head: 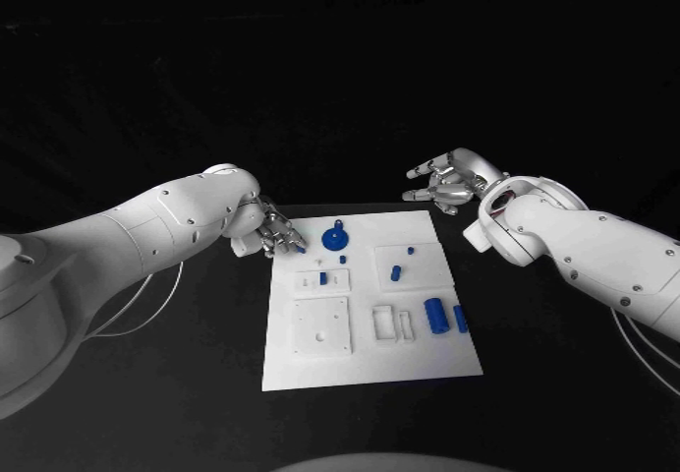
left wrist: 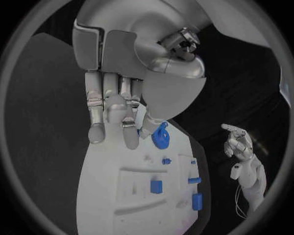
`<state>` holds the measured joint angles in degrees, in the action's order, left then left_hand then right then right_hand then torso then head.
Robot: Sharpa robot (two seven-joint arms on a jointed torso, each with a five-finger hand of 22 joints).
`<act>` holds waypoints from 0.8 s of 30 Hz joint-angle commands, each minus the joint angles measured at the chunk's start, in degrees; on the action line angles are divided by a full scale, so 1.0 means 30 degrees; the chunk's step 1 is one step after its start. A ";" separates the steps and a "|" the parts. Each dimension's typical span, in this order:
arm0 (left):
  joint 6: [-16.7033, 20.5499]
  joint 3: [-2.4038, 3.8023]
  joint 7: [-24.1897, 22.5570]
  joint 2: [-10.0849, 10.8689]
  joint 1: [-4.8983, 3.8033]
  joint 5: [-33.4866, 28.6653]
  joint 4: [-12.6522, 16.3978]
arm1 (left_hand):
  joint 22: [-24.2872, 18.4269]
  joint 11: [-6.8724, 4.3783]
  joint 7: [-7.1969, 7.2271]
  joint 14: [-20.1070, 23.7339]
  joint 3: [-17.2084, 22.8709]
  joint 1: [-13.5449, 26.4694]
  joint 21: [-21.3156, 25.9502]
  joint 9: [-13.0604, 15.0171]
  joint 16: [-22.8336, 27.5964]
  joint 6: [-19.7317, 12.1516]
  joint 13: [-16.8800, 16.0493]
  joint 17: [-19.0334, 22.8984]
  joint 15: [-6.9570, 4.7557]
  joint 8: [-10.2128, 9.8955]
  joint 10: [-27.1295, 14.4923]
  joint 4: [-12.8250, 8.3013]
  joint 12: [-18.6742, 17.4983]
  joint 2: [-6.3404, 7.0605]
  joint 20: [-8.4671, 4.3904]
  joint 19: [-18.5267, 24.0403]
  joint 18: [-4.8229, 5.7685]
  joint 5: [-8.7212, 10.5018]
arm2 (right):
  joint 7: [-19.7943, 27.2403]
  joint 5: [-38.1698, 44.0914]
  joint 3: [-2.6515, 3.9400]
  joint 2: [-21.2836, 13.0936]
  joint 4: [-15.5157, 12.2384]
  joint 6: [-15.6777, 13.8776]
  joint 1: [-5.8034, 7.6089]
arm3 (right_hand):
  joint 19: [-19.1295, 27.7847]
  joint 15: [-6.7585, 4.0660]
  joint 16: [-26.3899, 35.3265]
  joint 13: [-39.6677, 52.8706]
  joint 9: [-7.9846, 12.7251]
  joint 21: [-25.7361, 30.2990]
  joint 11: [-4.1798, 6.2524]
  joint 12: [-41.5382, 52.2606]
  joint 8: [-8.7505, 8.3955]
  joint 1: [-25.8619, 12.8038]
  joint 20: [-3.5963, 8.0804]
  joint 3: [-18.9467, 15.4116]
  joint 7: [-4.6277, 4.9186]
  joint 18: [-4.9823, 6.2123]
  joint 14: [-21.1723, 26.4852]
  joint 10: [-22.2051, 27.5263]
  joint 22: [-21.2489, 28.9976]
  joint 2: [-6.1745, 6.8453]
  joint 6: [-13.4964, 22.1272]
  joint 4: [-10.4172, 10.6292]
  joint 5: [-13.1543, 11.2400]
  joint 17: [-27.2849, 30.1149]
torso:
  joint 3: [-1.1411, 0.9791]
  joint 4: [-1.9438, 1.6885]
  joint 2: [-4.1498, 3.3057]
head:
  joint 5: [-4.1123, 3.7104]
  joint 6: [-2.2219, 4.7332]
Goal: Assemble the parts on the task board
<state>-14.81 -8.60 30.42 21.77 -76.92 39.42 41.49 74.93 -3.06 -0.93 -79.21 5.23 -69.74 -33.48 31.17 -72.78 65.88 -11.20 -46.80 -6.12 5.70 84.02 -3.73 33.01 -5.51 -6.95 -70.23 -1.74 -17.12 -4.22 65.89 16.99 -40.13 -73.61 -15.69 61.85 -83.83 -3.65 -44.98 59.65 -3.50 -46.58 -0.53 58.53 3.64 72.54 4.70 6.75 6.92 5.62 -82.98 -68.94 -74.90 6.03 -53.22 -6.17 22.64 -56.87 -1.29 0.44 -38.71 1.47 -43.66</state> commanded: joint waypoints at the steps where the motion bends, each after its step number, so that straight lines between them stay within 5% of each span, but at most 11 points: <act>1: -0.0049 -0.0019 -0.0297 -0.0009 0.0057 -0.0574 0.0098 | 0.0372 -0.0008 -0.0015 -0.0086 0.0937 -0.0137 -0.0144 0.0366 -0.0133 -0.0123 0.0051 -0.0036 0.0083 0.0047 0.0885 -0.0343 0.0129 -0.0024 0.0052 0.0130 -0.0036 -0.0014 | 0.0114 0.0025 0.0014 0.0011 0.0004 0.0043 -0.0004 | -0.1198 -0.0038 0.0085 -0.0015 -0.0019 0.0062 -0.0010 0.0074 -0.0057 -0.0083 0.0031 0.0002 0.0071 0.0155 -0.0062 0.0106 -0.1476 -0.0123 -0.0088 -0.0129 0.0095 -0.0017 | -0.0002 0.0001 0.0005 | 0.0008 0.0002; 15: 0.1077 -0.0002 -0.0402 0.0389 0.0053 -0.1400 0.0719 | 0.0368 -0.0050 -0.0043 -0.0434 0.2912 0.0239 -0.0386 0.1166 -0.0462 0.0067 0.1078 -0.0654 0.0142 0.0327 0.0939 -0.1298 0.0771 0.0259 0.0141 0.0022 -0.0208 -0.1055 | 0.0106 0.0025 0.0014 0.0047 0.0130 0.0113 -0.0004 | -0.1198 -0.0038 0.0085 -0.0015 -0.0019 0.0062 -0.0010 0.0074 -0.0057 -0.0083 0.0031 0.0002 0.0071 0.0155 -0.0062 0.0106 -0.1476 -0.0123 -0.0088 -0.0129 0.0095 -0.0017 | -0.0018 -0.0011 0.0032 | 0.0059 0.0063; 24: 0.2364 0.0046 -0.0137 0.1475 -0.0053 -0.2461 0.2772 | 0.0368 -0.0133 0.0032 -0.0724 0.3294 0.0564 -0.0547 0.1073 -0.0631 0.0510 0.1679 -0.1124 0.0127 0.0267 0.0955 -0.1708 0.1395 0.0549 0.0146 -0.0096 -0.0256 -0.2337 | 0.0097 -0.0020 0.0013 -0.0005 0.0205 0.0154 -0.0004 | -0.1198 -0.0038 0.0085 -0.0015 -0.0019 0.0062 -0.0010 0.0074 -0.0057 -0.0083 0.0031 0.0002 0.0071 0.0155 -0.0062 0.0106 -0.1476 -0.0123 -0.0088 -0.0129 0.0095 -0.0017 | -0.0023 -0.0065 0.0057 | 0.0124 0.0094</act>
<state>-10.77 -8.54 30.03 26.03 -76.92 34.72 49.04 74.93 -2.97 -2.11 -81.02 11.11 -68.25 -34.95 34.04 -74.55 65.79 -6.25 -50.22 -5.81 6.50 84.12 -4.98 37.15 -4.02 -6.53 -70.24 -1.74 -24.17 -4.25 65.87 16.99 -40.13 -73.02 -15.65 61.85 -83.83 -3.65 -44.98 59.66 -3.50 -46.58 -0.61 58.53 3.64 72.54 4.70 6.75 6.92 5.60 -82.98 -69.03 -74.90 6.03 -53.22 -6.17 22.64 -56.86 -1.35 0.33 -38.56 1.72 -43.42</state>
